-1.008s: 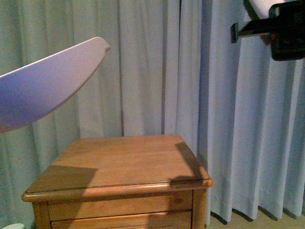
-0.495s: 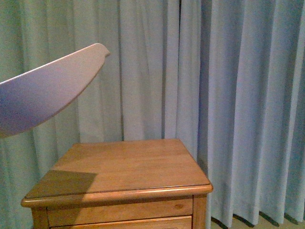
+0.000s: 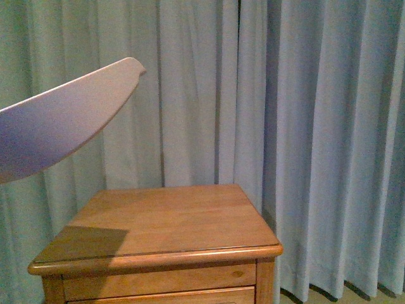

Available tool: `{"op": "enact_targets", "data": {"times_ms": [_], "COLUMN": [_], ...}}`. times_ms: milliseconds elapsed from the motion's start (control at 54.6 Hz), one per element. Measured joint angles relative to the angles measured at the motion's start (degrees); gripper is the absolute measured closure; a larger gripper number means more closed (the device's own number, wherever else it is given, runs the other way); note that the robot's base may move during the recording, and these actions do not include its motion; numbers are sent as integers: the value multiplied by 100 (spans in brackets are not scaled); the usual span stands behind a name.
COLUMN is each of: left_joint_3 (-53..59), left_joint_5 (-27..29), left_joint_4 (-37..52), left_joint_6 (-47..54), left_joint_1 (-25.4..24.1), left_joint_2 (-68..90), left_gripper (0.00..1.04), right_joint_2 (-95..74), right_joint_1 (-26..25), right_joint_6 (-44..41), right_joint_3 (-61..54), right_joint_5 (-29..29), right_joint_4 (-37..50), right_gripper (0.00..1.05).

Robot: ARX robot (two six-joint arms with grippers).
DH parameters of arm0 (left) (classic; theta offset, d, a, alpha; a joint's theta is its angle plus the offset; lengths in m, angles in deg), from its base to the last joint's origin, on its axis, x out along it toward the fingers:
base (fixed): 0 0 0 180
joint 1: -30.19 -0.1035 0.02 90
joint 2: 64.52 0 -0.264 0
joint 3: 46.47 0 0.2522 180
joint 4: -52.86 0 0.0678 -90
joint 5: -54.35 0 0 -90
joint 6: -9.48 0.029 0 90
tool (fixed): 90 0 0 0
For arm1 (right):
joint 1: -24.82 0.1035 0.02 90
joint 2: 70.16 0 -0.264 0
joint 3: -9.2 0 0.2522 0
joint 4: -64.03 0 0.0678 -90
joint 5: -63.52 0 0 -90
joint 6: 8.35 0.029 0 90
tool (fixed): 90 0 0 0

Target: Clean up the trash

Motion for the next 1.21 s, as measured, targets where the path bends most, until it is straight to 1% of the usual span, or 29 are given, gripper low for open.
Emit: {"op": "enact_targets", "data": {"times_ms": [55, 183, 458, 513, 659, 1209], "left_joint_3": [0, 0, 0, 0, 0, 0], "left_joint_5": [-2, 0, 0, -2, -2, -2], "left_joint_4": [0, 0, 0, 0, 0, 0], "left_joint_6": [0, 0, 0, 0, 0, 0], "left_joint_1": [0, 0, 0, 0, 0, 0], "left_joint_2": [0, 0, 0, 0, 0, 0], "left_gripper": [78, 78, 78, 78, 78, 78], "right_joint_2": [120, 170, 31, -79, -160, -166], "right_joint_1": [-133, -286, -282, -243, -140, -136], "right_joint_6": [72, 149, 127, 92, 70, 68], "right_joint_3": [-140, -348, -367, -356, -304, -302], "right_joint_5": [96, -2, -374, -522, -535, -555], "right_joint_4": [-2, -17, 223, 251, 240, 238], "right_gripper": [85, 85, 85, 85, 85, 85]}}
